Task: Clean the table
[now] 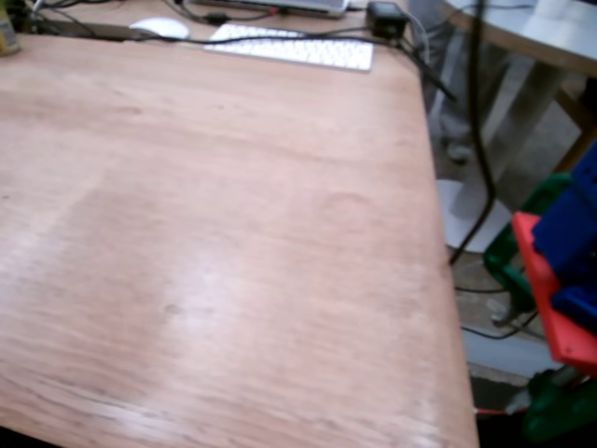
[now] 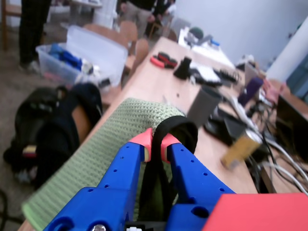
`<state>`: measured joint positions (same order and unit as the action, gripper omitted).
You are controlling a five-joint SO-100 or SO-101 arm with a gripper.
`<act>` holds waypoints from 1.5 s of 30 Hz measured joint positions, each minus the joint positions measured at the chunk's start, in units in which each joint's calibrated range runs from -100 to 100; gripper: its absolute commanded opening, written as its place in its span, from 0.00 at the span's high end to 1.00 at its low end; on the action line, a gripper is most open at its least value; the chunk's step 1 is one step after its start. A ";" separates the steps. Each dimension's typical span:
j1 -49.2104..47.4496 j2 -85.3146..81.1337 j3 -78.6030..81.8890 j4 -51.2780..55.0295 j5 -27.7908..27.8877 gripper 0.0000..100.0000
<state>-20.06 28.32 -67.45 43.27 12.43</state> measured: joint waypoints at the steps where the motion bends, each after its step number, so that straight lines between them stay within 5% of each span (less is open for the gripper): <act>1: -1.41 6.57 -2.25 -6.46 -0.05 0.99; 4: -6.67 21.96 -3.88 -17.72 0.00 0.99; 12: -10.99 44.70 -5.77 -20.79 -0.24 1.00; 18: -10.15 48.51 -5.95 -21.95 -0.05 1.00; 22: -7.52 52.05 -5.86 -35.61 -0.24 1.00; 26: -4.79 53.70 -5.77 -38.10 0.00 0.99; 45: 43.59 64.50 -7.48 -36.36 4.25 1.00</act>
<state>23.53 92.82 -74.93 6.92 16.68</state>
